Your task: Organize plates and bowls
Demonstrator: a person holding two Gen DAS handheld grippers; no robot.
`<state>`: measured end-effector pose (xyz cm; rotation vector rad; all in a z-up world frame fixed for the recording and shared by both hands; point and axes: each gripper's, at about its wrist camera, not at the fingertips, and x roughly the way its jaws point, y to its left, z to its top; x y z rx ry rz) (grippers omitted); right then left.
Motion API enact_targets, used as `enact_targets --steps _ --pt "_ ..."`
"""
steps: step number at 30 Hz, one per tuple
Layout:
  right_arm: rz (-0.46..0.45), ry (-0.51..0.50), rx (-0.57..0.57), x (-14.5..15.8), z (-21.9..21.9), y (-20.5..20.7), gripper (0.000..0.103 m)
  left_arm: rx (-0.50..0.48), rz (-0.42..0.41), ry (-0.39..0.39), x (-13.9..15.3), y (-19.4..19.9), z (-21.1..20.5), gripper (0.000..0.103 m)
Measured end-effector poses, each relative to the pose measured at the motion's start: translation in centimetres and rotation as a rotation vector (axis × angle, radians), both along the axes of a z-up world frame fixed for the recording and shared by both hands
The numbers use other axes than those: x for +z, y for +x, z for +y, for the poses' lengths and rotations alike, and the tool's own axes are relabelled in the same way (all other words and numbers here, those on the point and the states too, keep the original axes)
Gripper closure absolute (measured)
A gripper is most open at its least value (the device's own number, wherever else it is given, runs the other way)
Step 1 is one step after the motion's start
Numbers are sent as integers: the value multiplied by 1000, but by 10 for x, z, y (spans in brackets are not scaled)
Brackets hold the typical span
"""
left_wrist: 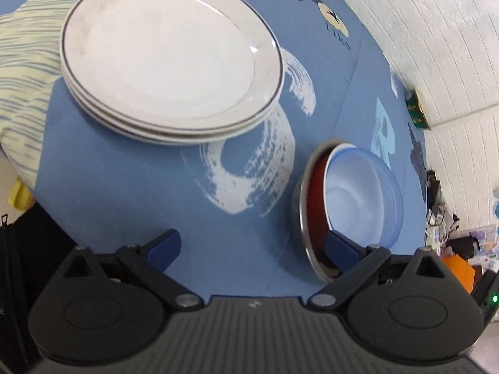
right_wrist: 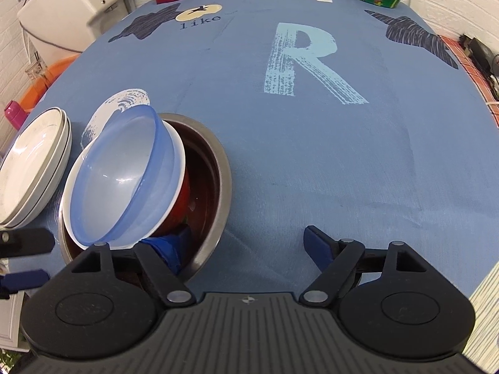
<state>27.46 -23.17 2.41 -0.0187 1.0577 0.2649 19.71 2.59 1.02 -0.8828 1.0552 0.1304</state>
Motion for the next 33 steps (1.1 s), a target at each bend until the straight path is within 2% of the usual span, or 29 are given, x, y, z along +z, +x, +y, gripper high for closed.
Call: enact_targets --steps 3,8,12,16,20,22,24,26,28,29,30,31,32,33 --pt "1 0 20 0 -1 2 37 55 -5 66 3 2 5 5" --pt "-21 -11 34 1 -1 5 37 59 -14 141 4 12 -6 5" --pt "-31 8 47 -1 -4 7 36 24 -10 233 5 16 -20 5" --pt "-47 23 73 -2 -8 8 32 2 -21 259 4 16 -23 5" --pt "-86 30 65 -4 -9 2 32 -11 -27 249 5 13 -22 6" --pt "-53 17 47 -1 -7 6 33 -22 -28 248 5 14 -24 7" --pt "-40 -3 50 2 -1 6 38 -45 -34 243 6 14 -26 13" --pt "-93 -59 104 3 7 0 41 -69 -37 250 6 16 -30 13" --pt "-113 -81 154 5 10 -1 49 -87 -43 252 6 17 -32 14" --pt "-101 -58 170 6 9 1 64 -100 -52 243 6 18 -32 21" --pt "-83 -28 180 7 8 4 80 -121 -62 229 6 19 -32 32" --pt "-66 -10 185 8 8 7 81 -138 -69 198 5 20 -31 38" --pt "-59 -11 194 9 10 9 83 -152 -73 154 4 21 -29 49" --pt "-58 -20 205 10 12 11 85 -170 -75 121 3 23 -28 53"
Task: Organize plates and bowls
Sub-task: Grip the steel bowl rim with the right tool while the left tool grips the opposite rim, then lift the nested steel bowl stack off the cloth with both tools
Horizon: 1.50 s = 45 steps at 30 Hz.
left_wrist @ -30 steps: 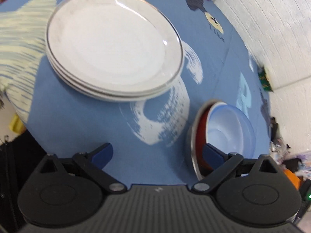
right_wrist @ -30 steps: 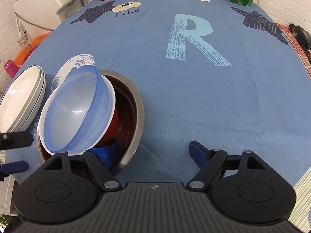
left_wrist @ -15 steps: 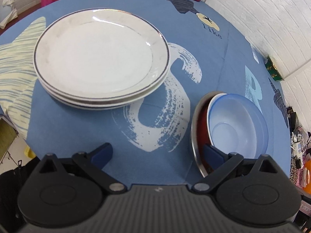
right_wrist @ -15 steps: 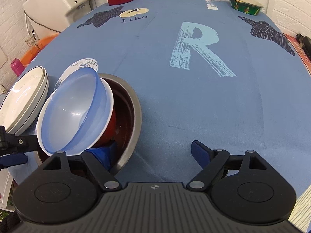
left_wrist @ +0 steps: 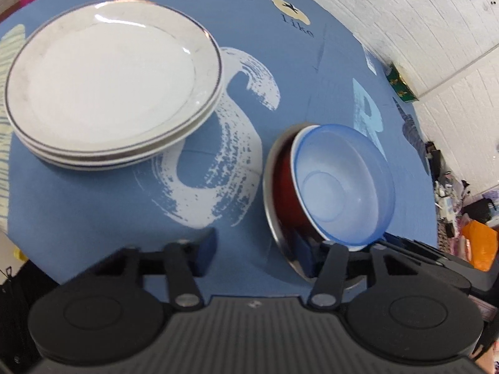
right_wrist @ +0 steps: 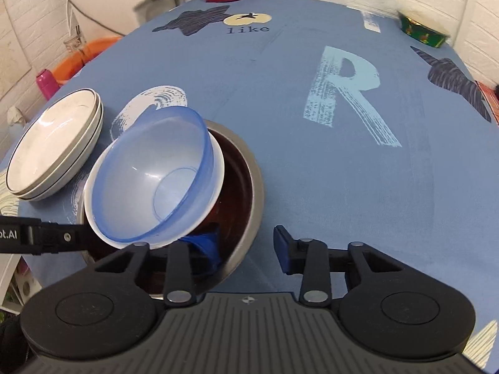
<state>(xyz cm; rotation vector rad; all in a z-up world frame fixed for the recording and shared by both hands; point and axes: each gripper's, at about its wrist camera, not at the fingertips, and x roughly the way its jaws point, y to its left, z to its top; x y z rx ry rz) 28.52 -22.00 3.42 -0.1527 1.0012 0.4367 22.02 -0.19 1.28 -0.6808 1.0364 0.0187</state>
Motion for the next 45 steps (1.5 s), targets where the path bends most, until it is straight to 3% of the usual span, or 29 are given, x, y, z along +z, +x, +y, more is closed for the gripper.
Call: enact_targets --steps 4,8,15,28,30,32,38,45 --pt "-2 5 9 1 2 5 87 -40 -8 -70 -3 9 2 71" --pt "15 39 -19 -1 -2 9 87 -75 -32 -76 -1 13 -4 86" --pt "-24 -2 13 -1 6 4 90 -127 -61 -61 1 17 -6 92" --pt "31 119 -49 5 8 5 94 -210 -97 -8 12 33 -3 92" --pt "-6 91 -23 7 15 6 92 -218 -107 1 13 36 -3 91" --pt "16 76 -30 0 18 13 91 -230 -93 7 9 42 -3 91" --pt "-46 96 -105 -1 10 27 87 -190 -81 -81 -3 45 11 88" --pt "-37 206 -106 -13 2 43 87 -164 -90 -80 -4 48 16 83"
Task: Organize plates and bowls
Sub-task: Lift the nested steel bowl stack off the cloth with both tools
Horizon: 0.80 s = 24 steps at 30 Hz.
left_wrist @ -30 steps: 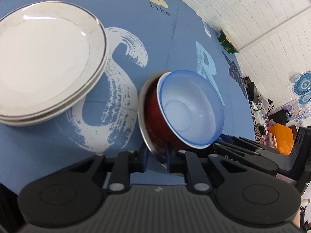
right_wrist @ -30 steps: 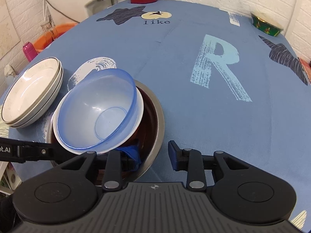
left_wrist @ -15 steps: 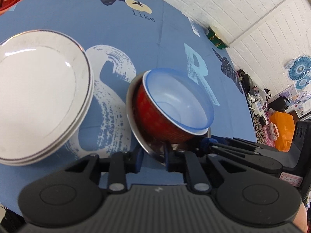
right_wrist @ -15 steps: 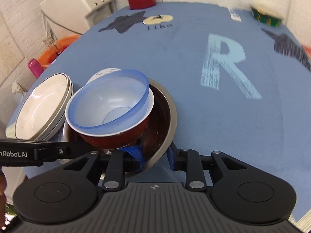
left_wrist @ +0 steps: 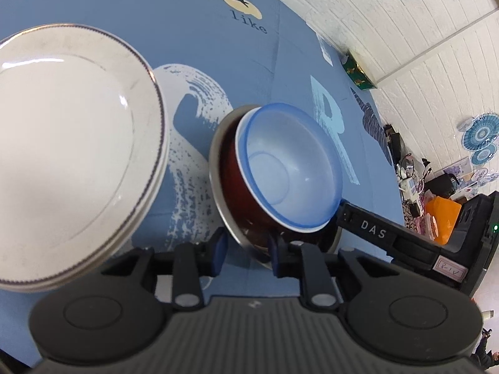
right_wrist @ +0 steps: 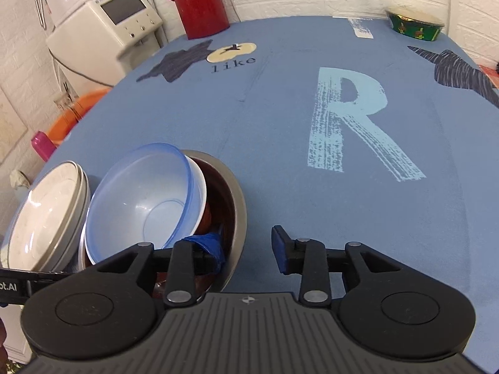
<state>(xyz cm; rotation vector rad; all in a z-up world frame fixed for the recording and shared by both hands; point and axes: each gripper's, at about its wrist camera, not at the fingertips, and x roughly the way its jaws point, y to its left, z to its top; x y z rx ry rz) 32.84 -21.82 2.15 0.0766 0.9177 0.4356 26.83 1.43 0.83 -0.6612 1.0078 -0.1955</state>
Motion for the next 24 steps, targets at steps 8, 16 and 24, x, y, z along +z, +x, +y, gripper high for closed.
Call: enact_targets --steps 8,16,24 --pt "-66 -28 69 12 12 -6 90 -77 -102 121 13 5 -15 74" --pt "-43 10 -11 9 3 7 86 -63 -71 94 11 12 -6 67" --pt "45 102 -43 12 -3 35 83 46 -49 -27 20 -10 11 43"
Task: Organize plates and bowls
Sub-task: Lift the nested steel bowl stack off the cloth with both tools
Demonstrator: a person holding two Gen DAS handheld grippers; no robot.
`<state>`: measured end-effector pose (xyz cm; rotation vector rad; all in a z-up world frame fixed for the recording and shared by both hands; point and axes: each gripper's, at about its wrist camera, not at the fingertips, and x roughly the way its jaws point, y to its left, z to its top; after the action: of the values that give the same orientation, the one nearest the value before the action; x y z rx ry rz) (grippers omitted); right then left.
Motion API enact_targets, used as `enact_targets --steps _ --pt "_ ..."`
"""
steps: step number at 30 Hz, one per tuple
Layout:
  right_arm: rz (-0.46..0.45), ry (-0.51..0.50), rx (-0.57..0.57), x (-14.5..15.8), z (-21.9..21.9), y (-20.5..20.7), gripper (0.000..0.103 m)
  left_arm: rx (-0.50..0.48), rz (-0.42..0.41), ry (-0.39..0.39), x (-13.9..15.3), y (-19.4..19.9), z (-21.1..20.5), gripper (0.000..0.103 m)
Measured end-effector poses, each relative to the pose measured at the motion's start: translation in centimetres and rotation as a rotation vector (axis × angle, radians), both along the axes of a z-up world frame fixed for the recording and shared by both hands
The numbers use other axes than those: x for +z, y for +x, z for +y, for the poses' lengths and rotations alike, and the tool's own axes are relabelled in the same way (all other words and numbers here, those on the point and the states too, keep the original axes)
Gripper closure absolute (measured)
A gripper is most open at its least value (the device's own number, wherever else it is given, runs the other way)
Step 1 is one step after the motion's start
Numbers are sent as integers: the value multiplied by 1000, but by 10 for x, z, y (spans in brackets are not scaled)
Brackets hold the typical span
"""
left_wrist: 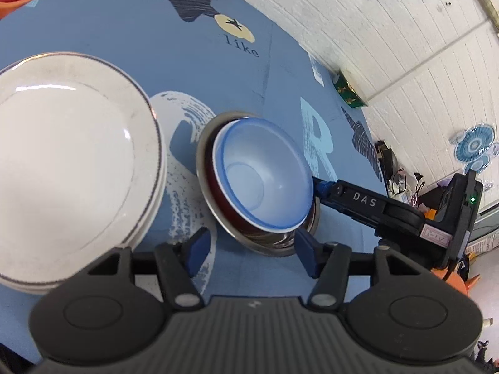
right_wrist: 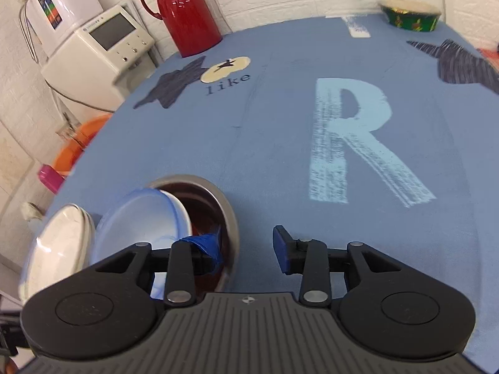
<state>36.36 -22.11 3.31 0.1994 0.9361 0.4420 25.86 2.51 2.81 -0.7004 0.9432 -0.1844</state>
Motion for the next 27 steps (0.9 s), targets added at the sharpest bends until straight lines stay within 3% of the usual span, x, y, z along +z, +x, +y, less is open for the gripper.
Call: enact_targets --steps 5,7,9,12,16,17,21,22,27 --pt "6 -62 18 0 8 7 81 30 3 -90 16 9 34 43" --pt "15 -51 8 -1 5 5 81 17 -9 -75 28 28 48 41" --pt "48 -33 -8 -6 0 4 80 -57 9 -16 36 55 55 41" --pt "74 10 -34 -13 -6 -8 80 -254 24 95 41 95 57 41" --pt "65 12 -69 -12 -6 -19 78 -519 -24 437 37 134 43 41" --pt "61 4 -78 -12 -4 -21 78 -580 -24 479 33 141 42 41" --pt "45 -32 -110 -11 1 -23 77 -766 -34 489 19 156 31 41" --pt "49 -33 -117 -11 1 -23 76 -784 -35 535 16 157 26 39" --pt "81 -29 -147 -11 0 -23 76 -835 -82 573 15 156 17 39"
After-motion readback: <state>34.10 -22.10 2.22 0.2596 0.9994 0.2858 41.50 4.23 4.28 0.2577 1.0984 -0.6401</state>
